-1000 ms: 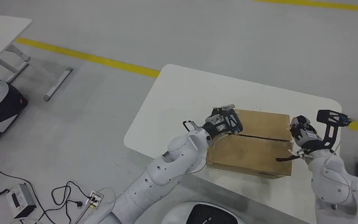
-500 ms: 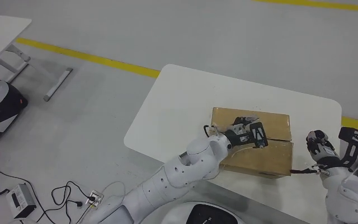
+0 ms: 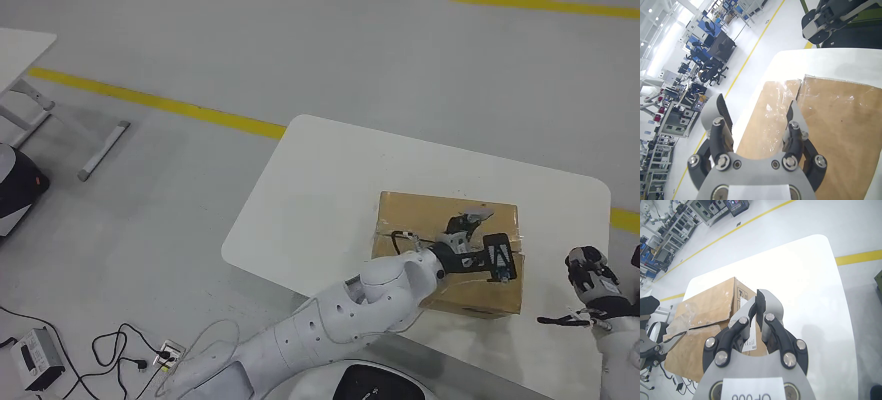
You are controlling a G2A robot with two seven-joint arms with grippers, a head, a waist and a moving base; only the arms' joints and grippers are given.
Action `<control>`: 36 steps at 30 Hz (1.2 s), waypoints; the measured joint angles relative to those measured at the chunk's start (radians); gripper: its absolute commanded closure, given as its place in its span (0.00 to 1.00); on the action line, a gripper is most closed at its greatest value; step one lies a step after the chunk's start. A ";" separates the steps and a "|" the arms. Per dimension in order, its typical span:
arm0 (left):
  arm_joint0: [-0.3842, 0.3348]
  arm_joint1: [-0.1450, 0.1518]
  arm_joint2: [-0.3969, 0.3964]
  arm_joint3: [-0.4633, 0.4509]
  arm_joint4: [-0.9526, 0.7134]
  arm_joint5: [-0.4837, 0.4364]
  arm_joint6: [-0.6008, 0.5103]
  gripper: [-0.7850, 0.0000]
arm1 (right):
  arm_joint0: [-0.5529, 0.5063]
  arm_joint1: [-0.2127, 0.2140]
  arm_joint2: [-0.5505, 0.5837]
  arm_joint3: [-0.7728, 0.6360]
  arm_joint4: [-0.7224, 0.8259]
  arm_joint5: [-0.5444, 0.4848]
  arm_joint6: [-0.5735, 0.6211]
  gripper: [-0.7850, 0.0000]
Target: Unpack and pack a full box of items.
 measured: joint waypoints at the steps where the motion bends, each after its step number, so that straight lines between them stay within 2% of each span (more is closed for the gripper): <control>1: -0.001 -0.003 0.001 -0.001 -0.001 0.003 -0.002 0.00 | 0.002 0.001 0.003 0.003 0.001 -0.006 0.001 0.91; 14: 0.012 -0.027 0.001 -0.069 -0.007 0.000 -0.052 0.00 | 0.013 0.013 0.041 0.019 0.017 -0.059 0.015 0.90; 23: 0.004 -0.058 0.051 -0.037 0.001 0.017 -0.062 0.00 | -0.019 0.022 0.083 0.020 0.048 -0.093 0.007 0.90; 25: 0.004 -0.064 0.052 -0.031 0.007 0.027 -0.066 0.00 | -0.027 0.023 0.094 0.022 0.065 -0.105 0.005 0.86; 27: 0.008 -0.065 0.041 -0.031 0.015 0.038 -0.077 0.00 | -0.030 0.025 0.099 0.022 0.075 -0.117 0.008 0.80; 30: 0.029 -0.059 0.000 -0.050 0.030 0.046 -0.109 0.00 | -0.030 0.027 0.095 0.027 0.086 -0.138 0.010 0.78; 32: 0.052 -0.051 -0.038 -0.083 0.036 0.042 -0.140 0.00 | -0.024 0.028 0.085 0.033 0.091 -0.151 0.011 0.76; 36: 0.110 -0.035 -0.111 -0.178 0.061 0.020 -0.195 0.00 | -0.001 0.029 0.058 0.045 0.096 -0.173 0.011 0.67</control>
